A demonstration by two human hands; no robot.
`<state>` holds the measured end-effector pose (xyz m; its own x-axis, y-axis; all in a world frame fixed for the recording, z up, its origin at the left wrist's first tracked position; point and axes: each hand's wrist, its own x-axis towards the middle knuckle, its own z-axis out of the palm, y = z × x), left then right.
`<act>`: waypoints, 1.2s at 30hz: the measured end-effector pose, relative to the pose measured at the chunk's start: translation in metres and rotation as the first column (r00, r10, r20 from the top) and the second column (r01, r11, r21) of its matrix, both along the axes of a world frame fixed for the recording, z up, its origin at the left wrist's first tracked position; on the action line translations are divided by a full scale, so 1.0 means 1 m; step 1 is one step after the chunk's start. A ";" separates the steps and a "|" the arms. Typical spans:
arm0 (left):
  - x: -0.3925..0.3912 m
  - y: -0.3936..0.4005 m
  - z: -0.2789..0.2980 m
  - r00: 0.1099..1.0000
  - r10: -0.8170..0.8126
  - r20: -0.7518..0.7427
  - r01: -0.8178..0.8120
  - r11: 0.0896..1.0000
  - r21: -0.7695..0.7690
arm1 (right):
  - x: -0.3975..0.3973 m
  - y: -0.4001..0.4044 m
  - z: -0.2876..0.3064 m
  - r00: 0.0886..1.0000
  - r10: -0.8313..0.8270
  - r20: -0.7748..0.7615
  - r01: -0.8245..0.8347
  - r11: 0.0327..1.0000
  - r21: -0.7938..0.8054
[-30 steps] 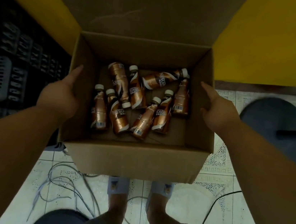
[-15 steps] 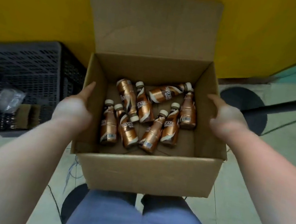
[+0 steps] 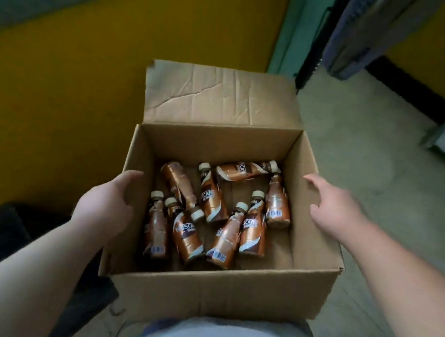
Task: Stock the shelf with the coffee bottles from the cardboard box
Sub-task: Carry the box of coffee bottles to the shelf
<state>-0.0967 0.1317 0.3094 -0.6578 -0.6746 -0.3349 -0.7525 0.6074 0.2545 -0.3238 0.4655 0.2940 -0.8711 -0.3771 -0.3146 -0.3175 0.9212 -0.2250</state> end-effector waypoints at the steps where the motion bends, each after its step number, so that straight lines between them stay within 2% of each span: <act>1: -0.011 0.010 0.003 0.999 -0.040 -0.003 0.041 0.999 0.014 | 0.004 0.020 0.002 0.999 -0.040 -0.005 0.040 0.999 0.007; 6: -0.079 0.070 0.009 0.965 -0.262 -0.007 0.263 0.965 0.025 | 0.018 0.117 0.014 0.964 -0.266 -0.015 0.267 0.963 0.027; 11: -0.148 0.157 0.008 0.867 -0.498 -0.026 0.498 0.867 -0.012 | 0.038 0.223 0.028 0.900 -0.434 -0.048 0.434 0.901 -0.003; 20: -0.251 0.339 0.011 0.660 -0.748 -0.071 0.751 0.656 0.078 | 0.080 0.388 0.042 0.661 -0.750 0.034 0.750 0.661 -0.015; 24: -0.316 0.413 0.011 0.514 -0.857 -0.045 0.857 0.510 0.072 | 0.080 0.442 0.036 0.544 -0.835 0.082 0.839 0.543 -0.028; 28: -0.391 0.484 -0.001 0.348 -0.937 -0.034 0.936 0.345 0.066 | 0.067 0.482 0.024 0.427 -0.903 0.053 0.904 0.425 -0.034; 36: -0.536 0.675 0.007 -0.060 -0.998 -0.024 0.998 -0.059 -0.026 | 0.034 0.560 0.033 0.016 -0.999 0.040 0.999 0.015 -0.032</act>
